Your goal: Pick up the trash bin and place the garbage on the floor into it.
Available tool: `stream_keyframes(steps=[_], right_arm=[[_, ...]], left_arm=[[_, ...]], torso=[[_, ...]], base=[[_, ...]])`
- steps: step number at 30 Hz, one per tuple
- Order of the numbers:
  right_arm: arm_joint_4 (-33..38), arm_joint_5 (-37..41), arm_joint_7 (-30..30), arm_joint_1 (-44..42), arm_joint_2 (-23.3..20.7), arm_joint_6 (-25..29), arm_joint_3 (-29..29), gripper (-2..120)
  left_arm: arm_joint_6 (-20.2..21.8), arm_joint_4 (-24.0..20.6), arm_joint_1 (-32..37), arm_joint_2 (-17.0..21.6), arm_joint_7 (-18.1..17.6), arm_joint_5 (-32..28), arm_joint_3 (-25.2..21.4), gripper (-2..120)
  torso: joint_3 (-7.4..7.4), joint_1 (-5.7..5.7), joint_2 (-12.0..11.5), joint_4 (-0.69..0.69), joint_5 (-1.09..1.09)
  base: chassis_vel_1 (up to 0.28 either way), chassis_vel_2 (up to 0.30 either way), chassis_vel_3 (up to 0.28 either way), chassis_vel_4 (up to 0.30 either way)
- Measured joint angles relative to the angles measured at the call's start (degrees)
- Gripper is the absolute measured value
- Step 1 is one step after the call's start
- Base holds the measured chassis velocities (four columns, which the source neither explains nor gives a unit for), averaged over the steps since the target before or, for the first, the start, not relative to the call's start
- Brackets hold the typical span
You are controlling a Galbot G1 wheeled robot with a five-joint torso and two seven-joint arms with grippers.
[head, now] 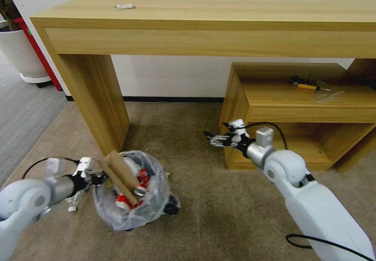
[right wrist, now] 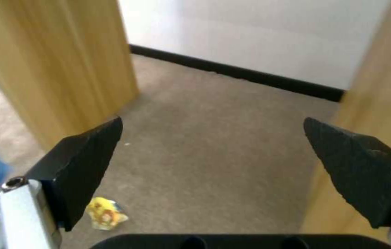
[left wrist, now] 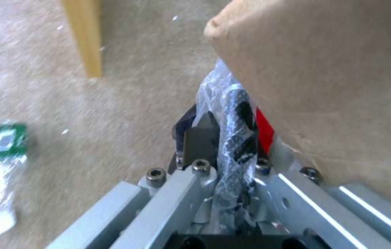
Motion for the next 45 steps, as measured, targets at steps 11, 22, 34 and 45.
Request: stream_keyframes(steps=[11,22,34,45], right_arm=[[2.19,-7.95,3.18,-12.16,6.75,7.68,5.64,100],[3.60,-17.12,8.34,-20.79,15.31,12.85,6.91,100],[3.56,-17.39,11.50,-19.52,15.78,12.24,4.30,100],[3.00,-17.51,11.33,-18.88,15.72,11.02,3.26,100]], left_arm=[[0.01,-3.31,14.51,-6.76,4.68,3.88,-12.02,0],[0.01,-4.85,22.59,-11.58,9.77,6.82,-19.73,0],[0.01,-5.99,22.18,-12.36,10.65,7.45,-19.15,0],[0.01,-5.82,22.12,-12.55,11.63,7.94,-19.13,0]], torso=[[0.00,0.00,0.00,0.00,-0.03],[0.00,0.00,0.00,-0.01,-0.01],[0.01,0.01,-0.01,-0.01,-0.01],[0.01,0.01,-0.01,-0.01,-0.01]], base=[[0.000,0.000,0.000,0.000],[0.000,0.000,0.000,0.000],[0.000,0.000,0.000,0.000],[0.049,0.050,-0.051,-0.053]])
